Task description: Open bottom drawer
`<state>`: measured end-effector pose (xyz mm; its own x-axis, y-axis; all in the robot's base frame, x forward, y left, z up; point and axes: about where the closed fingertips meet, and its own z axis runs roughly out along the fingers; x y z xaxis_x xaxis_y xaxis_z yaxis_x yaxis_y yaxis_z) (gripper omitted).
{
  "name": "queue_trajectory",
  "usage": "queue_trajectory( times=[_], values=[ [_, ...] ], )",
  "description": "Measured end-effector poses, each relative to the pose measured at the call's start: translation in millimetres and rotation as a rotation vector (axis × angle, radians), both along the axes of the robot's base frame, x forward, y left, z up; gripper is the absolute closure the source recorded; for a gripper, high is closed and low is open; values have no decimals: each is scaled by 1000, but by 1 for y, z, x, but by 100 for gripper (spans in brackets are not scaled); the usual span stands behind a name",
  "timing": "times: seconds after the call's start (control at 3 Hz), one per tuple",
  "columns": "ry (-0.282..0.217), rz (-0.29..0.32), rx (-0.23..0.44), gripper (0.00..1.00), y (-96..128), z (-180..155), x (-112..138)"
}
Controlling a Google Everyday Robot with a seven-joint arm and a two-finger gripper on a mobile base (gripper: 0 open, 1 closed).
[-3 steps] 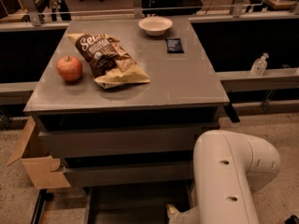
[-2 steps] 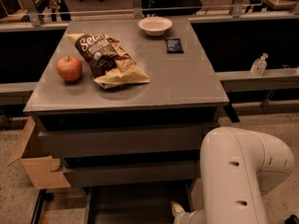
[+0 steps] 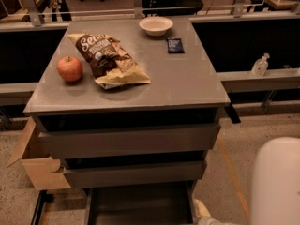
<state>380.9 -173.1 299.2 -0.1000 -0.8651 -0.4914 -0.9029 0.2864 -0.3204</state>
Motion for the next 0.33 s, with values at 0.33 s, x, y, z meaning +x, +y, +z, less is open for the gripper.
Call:
queue_trajectory(
  times=[0.33],
  values=[
    [-52, -92, 37, 0, -44, 21, -3]
  ],
)
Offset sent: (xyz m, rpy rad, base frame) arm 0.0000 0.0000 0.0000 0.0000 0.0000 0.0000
